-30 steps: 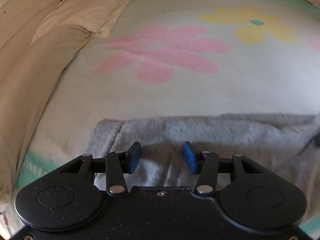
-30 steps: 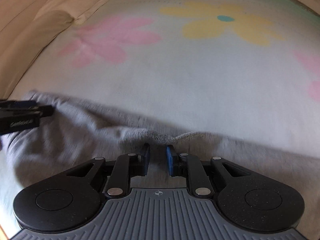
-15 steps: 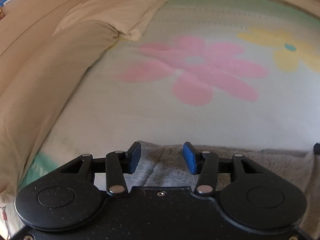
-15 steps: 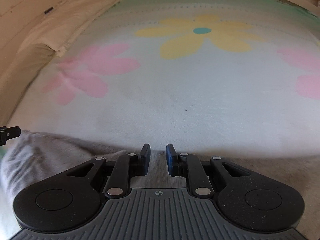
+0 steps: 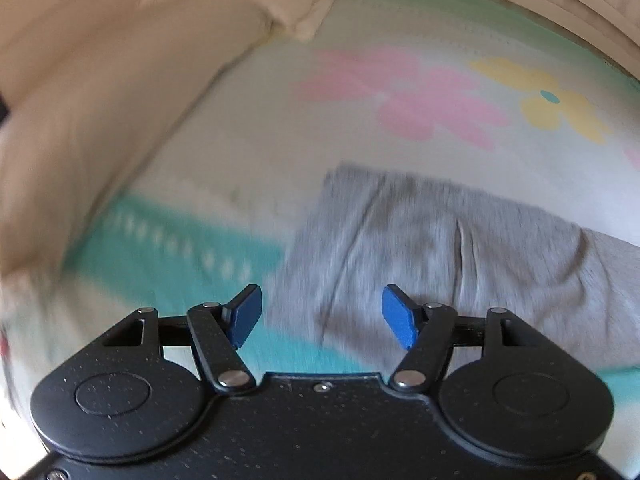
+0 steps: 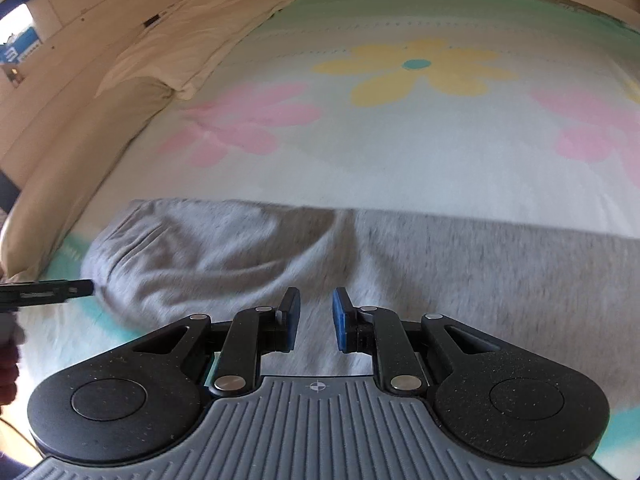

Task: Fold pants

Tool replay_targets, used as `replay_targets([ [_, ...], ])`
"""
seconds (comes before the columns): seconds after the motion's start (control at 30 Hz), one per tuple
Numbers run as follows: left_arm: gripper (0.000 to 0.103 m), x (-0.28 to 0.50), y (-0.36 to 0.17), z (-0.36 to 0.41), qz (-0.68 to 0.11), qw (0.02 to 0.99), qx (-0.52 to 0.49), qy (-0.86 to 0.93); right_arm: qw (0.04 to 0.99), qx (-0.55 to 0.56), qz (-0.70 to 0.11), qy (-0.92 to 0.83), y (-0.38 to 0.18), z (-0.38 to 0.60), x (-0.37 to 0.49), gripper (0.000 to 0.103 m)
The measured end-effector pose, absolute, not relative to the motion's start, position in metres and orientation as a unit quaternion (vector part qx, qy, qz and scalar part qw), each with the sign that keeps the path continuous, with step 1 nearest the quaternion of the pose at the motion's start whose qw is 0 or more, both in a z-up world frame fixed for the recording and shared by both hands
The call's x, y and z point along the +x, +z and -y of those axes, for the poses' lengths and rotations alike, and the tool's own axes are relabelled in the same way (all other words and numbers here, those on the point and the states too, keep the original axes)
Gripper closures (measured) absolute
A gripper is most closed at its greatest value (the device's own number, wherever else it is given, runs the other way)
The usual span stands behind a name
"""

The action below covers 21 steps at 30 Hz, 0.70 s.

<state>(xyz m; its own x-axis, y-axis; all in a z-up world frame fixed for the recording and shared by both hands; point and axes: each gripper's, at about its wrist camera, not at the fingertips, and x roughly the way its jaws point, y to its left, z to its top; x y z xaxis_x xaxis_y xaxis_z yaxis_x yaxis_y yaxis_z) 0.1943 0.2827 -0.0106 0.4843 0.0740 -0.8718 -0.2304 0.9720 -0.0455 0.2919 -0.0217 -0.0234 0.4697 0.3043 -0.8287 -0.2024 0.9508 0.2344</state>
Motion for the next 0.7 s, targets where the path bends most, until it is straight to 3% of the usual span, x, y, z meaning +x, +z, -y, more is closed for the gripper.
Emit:
replay_targets([
  [0.3,0.029,0.204,-0.035,-0.253,-0.519,0.846,-0.095,0.077,0.848,0.052,-0.508,0.140,-0.037,0.044,0.282,0.085],
  [0.43,0.012,0.223,-0.038,-0.246,-0.504,0.852,-0.104,0.095,0.834,0.068,-0.531,0.135,-0.049,0.063,0.279,0.085],
  [0.5,0.012,0.234,-0.039,-0.243,-0.506,0.851,-0.101,0.095,0.827,0.066,-0.541,0.137,-0.053,0.067,0.275,0.085],
  [0.6,0.032,0.244,-0.040,-0.240,-0.506,0.852,-0.090,0.098,0.816,0.047,-0.557,0.145,-0.062,0.066,0.265,0.085],
  [0.67,0.054,0.248,-0.038,-0.235,-0.500,0.854,-0.071,0.121,0.810,0.029,-0.565,0.156,-0.067,0.060,0.259,0.085],
  [0.7,0.057,0.249,-0.037,-0.233,-0.501,0.855,-0.067,0.120,0.808,0.023,-0.567,0.160,-0.071,0.056,0.256,0.084],
])
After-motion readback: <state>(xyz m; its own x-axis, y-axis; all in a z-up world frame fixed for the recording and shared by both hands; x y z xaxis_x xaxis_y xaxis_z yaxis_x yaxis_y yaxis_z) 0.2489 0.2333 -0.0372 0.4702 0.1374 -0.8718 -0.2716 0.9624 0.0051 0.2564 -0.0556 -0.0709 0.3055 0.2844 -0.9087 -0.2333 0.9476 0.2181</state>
